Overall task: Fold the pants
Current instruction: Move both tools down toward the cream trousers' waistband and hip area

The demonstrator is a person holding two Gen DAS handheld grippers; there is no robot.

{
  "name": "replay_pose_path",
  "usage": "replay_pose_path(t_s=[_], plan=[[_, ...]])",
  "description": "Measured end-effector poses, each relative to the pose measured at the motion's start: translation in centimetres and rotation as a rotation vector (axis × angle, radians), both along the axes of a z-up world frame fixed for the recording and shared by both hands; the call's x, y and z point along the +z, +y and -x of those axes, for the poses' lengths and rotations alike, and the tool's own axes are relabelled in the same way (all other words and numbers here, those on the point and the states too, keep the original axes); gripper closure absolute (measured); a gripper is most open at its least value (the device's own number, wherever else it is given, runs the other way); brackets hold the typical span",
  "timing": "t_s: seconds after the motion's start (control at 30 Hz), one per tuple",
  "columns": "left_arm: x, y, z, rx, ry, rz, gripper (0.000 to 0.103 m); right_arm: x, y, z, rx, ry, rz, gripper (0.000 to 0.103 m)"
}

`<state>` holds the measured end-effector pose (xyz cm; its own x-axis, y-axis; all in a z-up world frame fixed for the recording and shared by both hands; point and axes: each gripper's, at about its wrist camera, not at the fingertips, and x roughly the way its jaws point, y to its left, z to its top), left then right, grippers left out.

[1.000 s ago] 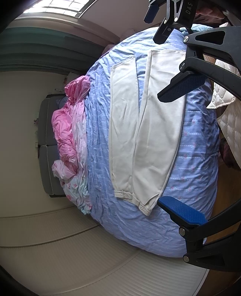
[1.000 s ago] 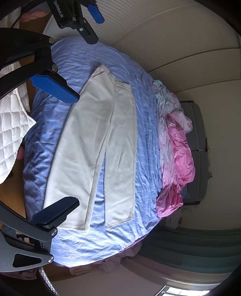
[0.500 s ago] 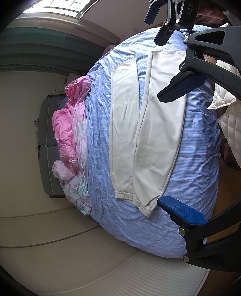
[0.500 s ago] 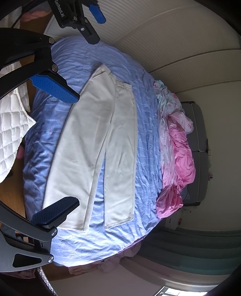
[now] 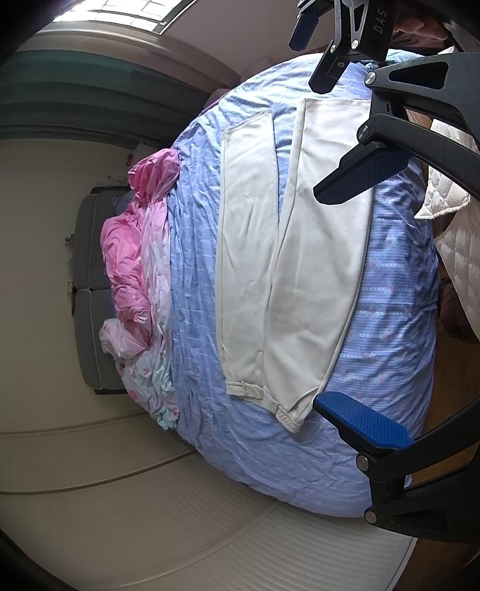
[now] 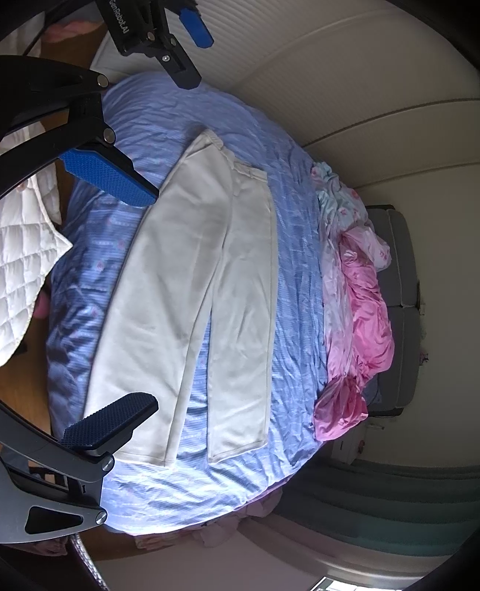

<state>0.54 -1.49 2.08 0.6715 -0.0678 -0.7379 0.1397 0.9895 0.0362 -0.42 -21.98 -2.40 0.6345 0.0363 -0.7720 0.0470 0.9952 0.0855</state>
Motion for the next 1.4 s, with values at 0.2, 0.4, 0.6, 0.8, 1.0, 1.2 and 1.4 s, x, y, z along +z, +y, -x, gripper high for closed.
replay_pose_path(t_s=[0.2,0.4,0.6,0.8,1.0,1.2,1.4], plan=[[-0.4,2.3,-1.4,0.024,0.020,0.016,0.000,-0.5,1.6,-1.5,0.002,0.020,0.004,0.000],[-1.7,7.3,-4.2,0.039,0.045,0.025,0.000,-1.0,5.7,-4.4,0.026,0.049,0.014,0.000],[-2.4,12.8,-8.2,0.008,0.062,0.015,0.000,-1.2,10.3,-7.9,-0.006,0.069,0.005,0.000],[-4.2,18.0,-12.8,-0.031,0.110,0.024,0.000,-2.7,15.4,-11.4,-0.069,0.089,-0.020,0.000],[-7.6,21.3,-16.9,-0.064,0.189,0.029,0.000,-5.1,20.0,-14.8,-0.105,0.083,-0.031,0.000],[-10.8,23.4,-19.3,-0.019,0.218,0.057,0.000,-8.7,22.9,-17.2,-0.097,0.115,-0.088,0.000],[-15.2,25.1,-21.3,0.019,0.302,0.085,0.000,-14.0,23.1,-18.1,-0.188,0.212,-0.204,0.000]])
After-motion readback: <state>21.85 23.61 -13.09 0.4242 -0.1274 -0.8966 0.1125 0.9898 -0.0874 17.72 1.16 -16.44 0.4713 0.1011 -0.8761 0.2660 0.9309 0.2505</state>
